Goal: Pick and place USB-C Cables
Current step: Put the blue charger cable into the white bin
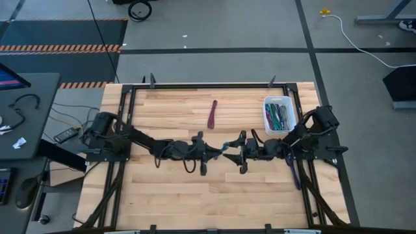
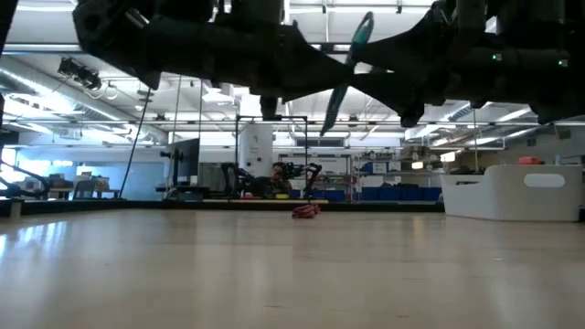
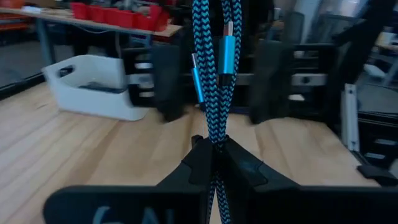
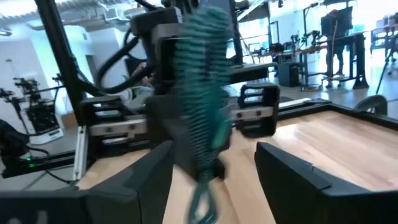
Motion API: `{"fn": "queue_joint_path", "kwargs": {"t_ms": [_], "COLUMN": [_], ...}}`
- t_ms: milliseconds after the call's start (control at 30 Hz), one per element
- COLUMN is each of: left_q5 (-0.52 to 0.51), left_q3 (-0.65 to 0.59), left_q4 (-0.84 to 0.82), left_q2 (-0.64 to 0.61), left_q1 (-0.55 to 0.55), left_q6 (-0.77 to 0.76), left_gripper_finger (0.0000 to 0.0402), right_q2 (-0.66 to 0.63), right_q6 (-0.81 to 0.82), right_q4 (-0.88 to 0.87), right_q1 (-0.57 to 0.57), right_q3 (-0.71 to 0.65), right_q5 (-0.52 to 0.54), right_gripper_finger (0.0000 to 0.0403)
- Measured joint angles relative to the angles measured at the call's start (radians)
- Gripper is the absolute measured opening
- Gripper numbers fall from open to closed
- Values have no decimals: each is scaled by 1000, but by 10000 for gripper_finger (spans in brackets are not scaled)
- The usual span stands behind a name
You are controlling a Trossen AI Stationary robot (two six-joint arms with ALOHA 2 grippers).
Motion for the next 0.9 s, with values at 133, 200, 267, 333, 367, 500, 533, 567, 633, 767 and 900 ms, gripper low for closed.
{"fn": "queue_joint_path", "kwargs": {"t_ms": [133, 200, 267, 333, 367, 500, 533, 567, 633, 767, 900], "left_q5": [17, 19, 16, 10, 4, -26, -37, -46, -69, -105, -171], "left_q3": [45, 63, 69, 71, 72, 73, 72, 72, 71, 71, 70], "left_q4": [-19, -45, -69, -75, -83, -231, -288, -355, -502, -748, -852], "left_q2": [26, 30, 30, 30, 30, 27, 27, 27, 27, 27, 27], "left_q1": [1, 1, 2, 2, 2, 13, 16, 21, 29, 35, 16], "left_q6": [23, 29, 28, 29, 29, 13, -10, -43, -121, -300, -383], "left_gripper_finger": [26, 29, 35, 45, 51, 92, 106, 120, 146, 183, 198], "right_q2": [0, 0, 0, 0, 0, -8, -17, -30, -71, -192, -366], "right_q6": [-55, -78, -102, -118, -120, -154, -175, -206, -304, -581, -896], "right_q4": [2, 3, 4, 4, 4, -8, -8, -6, 0, -1, 5], "right_q1": [0, 2, 3, 2, 3, 39, 58, 81, 136, 249, 291], "right_q3": [6, 12, 18, 19, 19, 15, 14, 12, 9, 9, 9], "right_q5": [-55, -60, -57, -52, -40, 105, 173, 252, 415, 798, 1186], "right_gripper_finger": [221, 200, 167, 123, 97, 29, 29, 30, 33, 32, 32]}}
